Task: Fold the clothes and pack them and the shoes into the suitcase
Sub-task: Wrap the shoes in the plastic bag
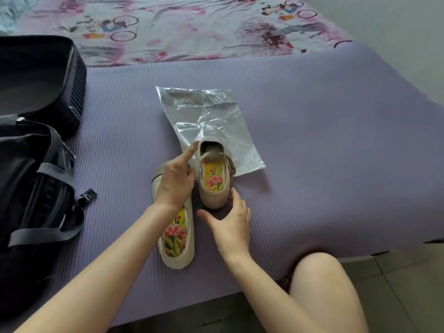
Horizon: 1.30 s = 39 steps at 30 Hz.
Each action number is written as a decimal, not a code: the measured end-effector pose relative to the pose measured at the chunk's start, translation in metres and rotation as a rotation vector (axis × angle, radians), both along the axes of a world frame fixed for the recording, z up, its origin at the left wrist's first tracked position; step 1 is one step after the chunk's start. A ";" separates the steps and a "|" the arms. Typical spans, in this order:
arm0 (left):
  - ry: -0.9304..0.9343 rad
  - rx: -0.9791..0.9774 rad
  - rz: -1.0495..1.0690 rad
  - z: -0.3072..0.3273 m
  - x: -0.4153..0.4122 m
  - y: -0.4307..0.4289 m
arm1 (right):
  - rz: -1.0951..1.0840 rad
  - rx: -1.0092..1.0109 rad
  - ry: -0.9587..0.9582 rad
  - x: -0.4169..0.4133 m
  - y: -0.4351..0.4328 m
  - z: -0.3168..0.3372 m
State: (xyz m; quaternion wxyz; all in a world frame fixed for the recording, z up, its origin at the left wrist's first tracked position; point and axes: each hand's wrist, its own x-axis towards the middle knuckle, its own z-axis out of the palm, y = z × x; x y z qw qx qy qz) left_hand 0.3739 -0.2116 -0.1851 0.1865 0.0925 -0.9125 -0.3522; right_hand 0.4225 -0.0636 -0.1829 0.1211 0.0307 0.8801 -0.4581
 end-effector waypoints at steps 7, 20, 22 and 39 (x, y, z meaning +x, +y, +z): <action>-0.011 0.069 0.009 -0.007 0.002 -0.012 | -0.325 -0.205 0.124 -0.020 -0.017 0.007; 0.012 -0.058 -0.048 -0.014 0.005 -0.013 | -0.516 -0.396 0.228 -0.087 -0.026 0.028; 0.014 -0.049 -0.036 -0.015 0.006 -0.015 | -0.549 -0.415 0.209 -0.090 -0.029 0.028; -0.005 0.201 0.000 0.007 0.004 -0.019 | -0.256 -0.242 0.063 -0.058 -0.011 0.001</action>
